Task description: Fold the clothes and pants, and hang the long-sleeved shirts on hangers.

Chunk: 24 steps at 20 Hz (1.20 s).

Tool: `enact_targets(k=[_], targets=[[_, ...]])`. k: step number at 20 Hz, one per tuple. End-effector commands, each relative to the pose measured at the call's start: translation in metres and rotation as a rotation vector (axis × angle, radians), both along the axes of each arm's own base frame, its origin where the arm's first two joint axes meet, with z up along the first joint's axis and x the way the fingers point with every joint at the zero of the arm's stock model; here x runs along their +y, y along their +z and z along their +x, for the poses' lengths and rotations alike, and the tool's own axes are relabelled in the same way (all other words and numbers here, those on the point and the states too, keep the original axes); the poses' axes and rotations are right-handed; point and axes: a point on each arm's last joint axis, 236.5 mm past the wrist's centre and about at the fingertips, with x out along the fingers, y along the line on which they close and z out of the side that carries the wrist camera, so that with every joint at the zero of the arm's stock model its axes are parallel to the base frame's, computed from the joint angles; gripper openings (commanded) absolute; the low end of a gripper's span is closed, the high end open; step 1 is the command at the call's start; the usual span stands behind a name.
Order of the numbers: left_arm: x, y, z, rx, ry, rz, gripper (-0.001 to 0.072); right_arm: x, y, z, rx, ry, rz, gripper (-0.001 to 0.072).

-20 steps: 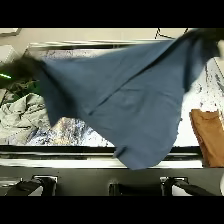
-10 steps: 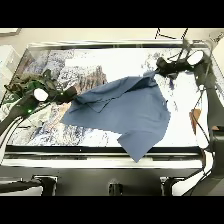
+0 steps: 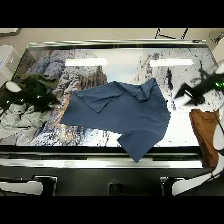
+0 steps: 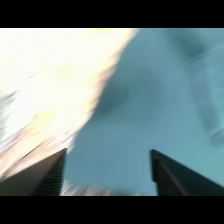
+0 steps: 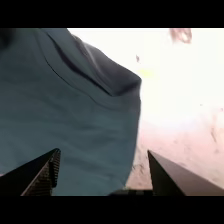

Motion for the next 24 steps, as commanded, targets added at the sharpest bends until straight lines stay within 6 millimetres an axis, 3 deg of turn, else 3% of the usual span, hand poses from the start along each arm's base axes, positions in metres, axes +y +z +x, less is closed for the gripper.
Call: enact_targets(k=[1,5,10,11,14,15,18,21,24], targets=[[0.019,-0.032,-0.057,0.13,0.006,-0.116,0.0516,-0.002,-0.019,-0.073,0.134,0.014,0.035,0.0619],[0.0,-0.05,-0.046,0.033,0.019,-0.19,0.0514,0.02,-0.036,-0.105,0.157,0.007,0.077,0.0618],[-0.024,-0.058,-0.034,0.015,0.008,-0.234,0.0473,0.028,-0.037,-0.106,0.154,0.0,0.107,0.0618],[-0.029,-0.061,-0.035,0.021,-0.001,-0.236,0.0428,0.029,-0.036,-0.105,0.152,-0.001,0.112,0.0617],[-0.045,-0.062,-0.035,0.026,-0.035,-0.242,0.01,0.031,-0.046,-0.114,0.179,-0.003,0.112,0.0617],[-0.046,-0.059,-0.035,0.024,-0.044,-0.244,0.0036,0.033,-0.055,-0.12,0.195,-0.009,0.114,0.0617],[-0.046,-0.044,-0.029,-0.009,-0.062,-0.242,0.0029,0.05,-0.084,-0.131,0.2,-0.044,0.163,0.0617],[-0.045,-0.025,-0.024,-0.057,-0.07,-0.229,0.0029,0.075,-0.094,-0.123,0.134,-0.08,0.265,0.0615],[-0.046,-0.012,-0.025,-0.078,-0.077,-0.227,0.003,0.082,-0.108,-0.129,0.14,-0.123,0.279,0.0562]])
